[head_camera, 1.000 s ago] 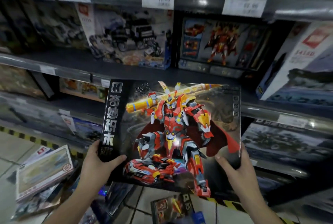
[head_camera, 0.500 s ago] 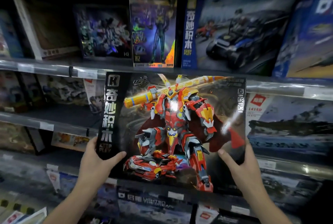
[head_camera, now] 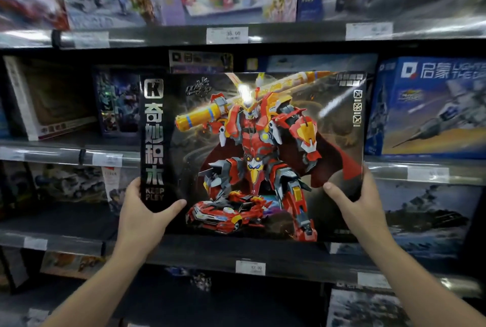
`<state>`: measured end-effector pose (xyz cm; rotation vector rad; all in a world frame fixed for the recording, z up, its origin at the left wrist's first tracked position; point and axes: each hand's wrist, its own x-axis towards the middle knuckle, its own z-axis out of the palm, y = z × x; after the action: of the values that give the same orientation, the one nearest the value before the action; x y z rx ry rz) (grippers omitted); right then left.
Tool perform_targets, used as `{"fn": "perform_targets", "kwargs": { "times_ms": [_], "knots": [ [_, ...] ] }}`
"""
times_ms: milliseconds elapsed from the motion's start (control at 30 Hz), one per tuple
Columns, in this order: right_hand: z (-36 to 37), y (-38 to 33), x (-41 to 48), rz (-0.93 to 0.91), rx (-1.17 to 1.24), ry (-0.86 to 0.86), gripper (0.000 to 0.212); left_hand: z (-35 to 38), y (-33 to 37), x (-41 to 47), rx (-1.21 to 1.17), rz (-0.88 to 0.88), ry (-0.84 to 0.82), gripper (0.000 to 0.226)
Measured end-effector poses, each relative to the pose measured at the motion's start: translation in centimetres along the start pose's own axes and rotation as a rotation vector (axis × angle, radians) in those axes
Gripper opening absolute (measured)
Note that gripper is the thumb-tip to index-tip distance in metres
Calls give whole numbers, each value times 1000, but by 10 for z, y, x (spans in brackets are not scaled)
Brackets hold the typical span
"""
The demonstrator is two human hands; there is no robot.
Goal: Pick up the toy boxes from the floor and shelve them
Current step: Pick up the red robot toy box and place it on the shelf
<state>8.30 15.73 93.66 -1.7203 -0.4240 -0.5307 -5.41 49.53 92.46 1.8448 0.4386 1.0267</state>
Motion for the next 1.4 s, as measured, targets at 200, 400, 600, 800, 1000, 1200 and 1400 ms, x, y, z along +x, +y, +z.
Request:
{"fn": "perform_targets", "kwargs": {
  "times_ms": [200,400,600,800,1000,1200,1400],
  "knots": [
    [-16,-16,47,-82,9,53,75,26,31,38,-53,57,8,86],
    [-31,-19,82,-99,62,72,58,57,57,64,-90,155,31,87],
    [-41,-14,106,-80,64,40,52,88,69,86,-82,173,32,90],
    [-43,-10,114,-99,73,43,58,95,66,90,-112,176,39,91],
    [-49,-16,126,-116,72,56,38,104,67,95,-146,208,76,89],
    [-57,-13,141,-133,43,43,54,119,68,109,-146,215,64,90],
    [-55,3,152,-52,22,10,85,140,63,118,-122,158,41,95]
  ]
}}
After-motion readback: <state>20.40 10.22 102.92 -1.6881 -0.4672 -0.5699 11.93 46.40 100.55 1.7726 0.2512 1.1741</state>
